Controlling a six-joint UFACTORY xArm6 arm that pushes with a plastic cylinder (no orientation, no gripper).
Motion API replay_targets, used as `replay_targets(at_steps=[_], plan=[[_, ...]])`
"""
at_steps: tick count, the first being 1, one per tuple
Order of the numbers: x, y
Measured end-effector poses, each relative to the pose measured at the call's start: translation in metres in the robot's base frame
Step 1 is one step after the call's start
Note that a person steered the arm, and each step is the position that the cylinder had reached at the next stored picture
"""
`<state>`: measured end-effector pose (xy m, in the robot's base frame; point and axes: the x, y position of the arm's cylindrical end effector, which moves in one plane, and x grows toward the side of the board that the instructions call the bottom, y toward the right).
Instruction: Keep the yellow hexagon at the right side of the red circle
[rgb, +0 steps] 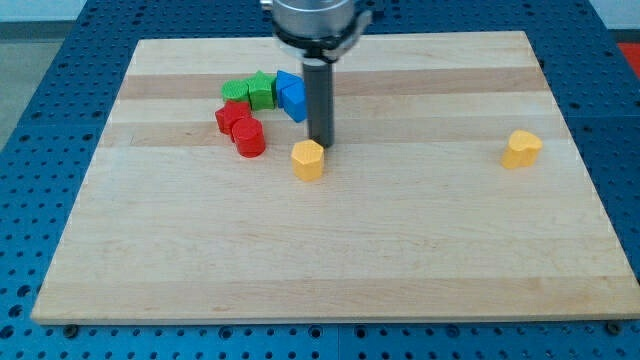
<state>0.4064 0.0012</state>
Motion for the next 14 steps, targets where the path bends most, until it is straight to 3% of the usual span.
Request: replay_targets(at_steps=[1, 2, 3, 5, 14], plan=[[0.022, 0.029], [0.064, 0.029], [0.068, 0.002], [0.035, -0.033], [0.014, -0.039]])
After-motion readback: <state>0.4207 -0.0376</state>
